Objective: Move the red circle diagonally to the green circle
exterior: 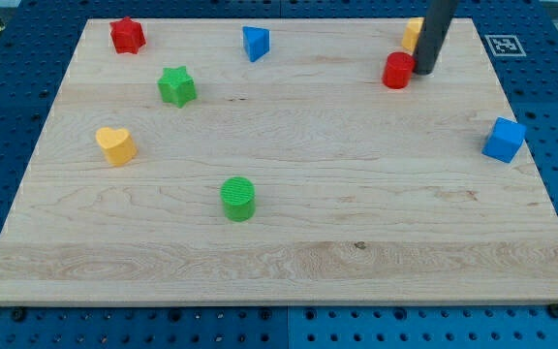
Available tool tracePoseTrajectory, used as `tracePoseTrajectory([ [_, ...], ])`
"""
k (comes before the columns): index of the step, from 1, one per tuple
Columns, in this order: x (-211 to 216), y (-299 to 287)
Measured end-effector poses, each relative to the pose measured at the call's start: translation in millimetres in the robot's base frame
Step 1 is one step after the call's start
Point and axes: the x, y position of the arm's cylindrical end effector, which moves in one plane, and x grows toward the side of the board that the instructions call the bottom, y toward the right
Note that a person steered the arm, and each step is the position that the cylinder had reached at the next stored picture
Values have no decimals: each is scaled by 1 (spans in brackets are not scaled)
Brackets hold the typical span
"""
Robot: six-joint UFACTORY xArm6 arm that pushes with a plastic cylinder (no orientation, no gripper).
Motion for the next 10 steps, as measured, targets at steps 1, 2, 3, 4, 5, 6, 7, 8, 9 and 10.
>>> tracePoseTrajectory([
  [1, 0, 0],
  [2, 0, -1],
  [3, 11, -25],
  [4, 33, -62],
  [5, 25, -53],
  [6, 4, -51],
  [7, 19, -79],
  [8, 63, -137],
  [9, 85, -168],
  [10, 85, -169],
])
